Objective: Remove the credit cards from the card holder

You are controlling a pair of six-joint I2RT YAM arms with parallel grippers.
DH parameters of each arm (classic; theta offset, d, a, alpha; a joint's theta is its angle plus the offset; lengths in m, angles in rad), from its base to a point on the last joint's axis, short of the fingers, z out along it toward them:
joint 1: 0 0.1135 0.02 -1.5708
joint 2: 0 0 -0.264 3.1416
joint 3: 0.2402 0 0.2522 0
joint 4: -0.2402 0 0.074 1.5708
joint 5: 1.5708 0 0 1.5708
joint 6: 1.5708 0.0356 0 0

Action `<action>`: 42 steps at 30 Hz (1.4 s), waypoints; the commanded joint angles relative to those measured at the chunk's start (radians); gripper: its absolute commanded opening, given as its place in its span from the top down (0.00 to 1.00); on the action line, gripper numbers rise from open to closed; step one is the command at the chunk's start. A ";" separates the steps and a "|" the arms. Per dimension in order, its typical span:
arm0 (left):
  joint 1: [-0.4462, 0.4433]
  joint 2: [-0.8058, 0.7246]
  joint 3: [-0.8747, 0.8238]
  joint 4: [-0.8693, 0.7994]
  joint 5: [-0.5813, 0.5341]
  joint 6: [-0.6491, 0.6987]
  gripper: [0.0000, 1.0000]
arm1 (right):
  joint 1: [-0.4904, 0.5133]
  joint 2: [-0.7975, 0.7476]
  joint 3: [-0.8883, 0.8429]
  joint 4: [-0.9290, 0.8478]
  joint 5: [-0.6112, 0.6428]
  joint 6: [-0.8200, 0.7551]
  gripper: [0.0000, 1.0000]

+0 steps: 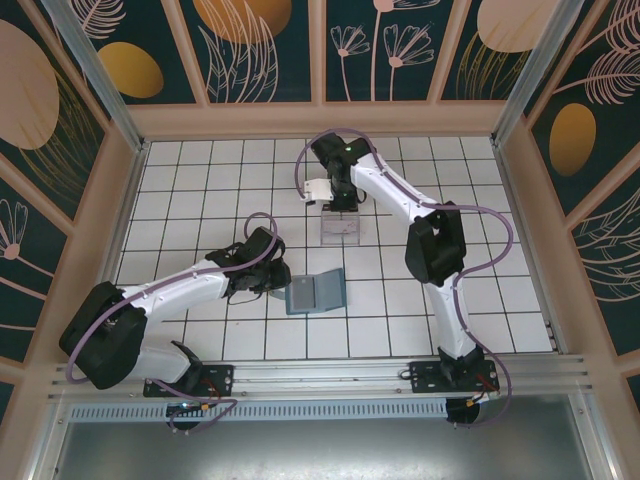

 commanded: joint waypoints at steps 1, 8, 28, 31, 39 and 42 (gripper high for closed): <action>0.002 -0.016 -0.005 -0.021 -0.016 -0.010 0.79 | 0.000 -0.026 -0.003 -0.049 0.008 0.024 1.00; 0.002 -0.019 -0.008 -0.023 -0.021 -0.013 0.79 | 0.001 -0.025 0.006 -0.017 0.052 0.036 1.00; 0.003 -0.007 0.005 -0.021 -0.014 -0.005 0.79 | 0.040 -0.066 0.031 -0.059 0.071 0.062 1.00; 0.002 -0.007 0.004 -0.021 -0.014 -0.005 0.79 | 0.041 -0.069 0.026 -0.075 0.053 0.075 1.00; 0.003 -0.009 0.007 -0.024 -0.016 -0.002 0.78 | 0.030 -0.045 0.017 -0.097 0.021 0.104 1.00; 0.002 -0.008 0.008 -0.026 -0.016 -0.001 0.79 | 0.023 -0.033 0.019 -0.096 0.010 0.104 1.00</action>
